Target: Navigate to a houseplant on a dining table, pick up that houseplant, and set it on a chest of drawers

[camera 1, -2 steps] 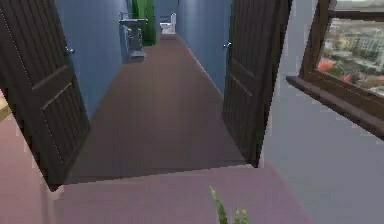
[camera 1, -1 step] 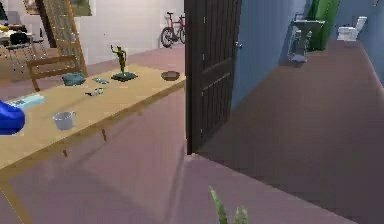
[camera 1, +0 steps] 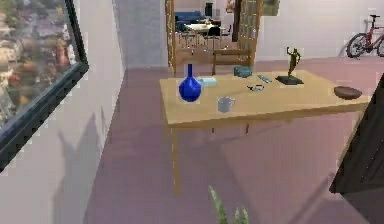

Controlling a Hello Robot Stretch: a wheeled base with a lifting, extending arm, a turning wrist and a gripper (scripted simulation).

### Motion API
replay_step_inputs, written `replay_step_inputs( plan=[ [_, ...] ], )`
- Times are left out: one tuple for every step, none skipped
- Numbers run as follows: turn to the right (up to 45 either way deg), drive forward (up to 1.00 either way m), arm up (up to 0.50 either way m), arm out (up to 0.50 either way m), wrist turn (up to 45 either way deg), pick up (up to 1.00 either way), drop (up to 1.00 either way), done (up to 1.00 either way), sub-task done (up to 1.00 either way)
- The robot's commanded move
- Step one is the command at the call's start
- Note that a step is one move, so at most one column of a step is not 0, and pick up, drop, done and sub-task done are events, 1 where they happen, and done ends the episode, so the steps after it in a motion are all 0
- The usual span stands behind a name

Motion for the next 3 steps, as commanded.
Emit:
replay_step_inputs(
  plan=[
    [-45.0,0.0,0.0,0.0,0.0,0.0,0.0,0.0,0.0],
    [-12.0,0.0,0.0,0.0,0.0,0.0,0.0,0.0,0.0],
    [0.0,0.05,0.0,0.0,0.0,0.0,0.0,0.0,0.0]
  ],
)
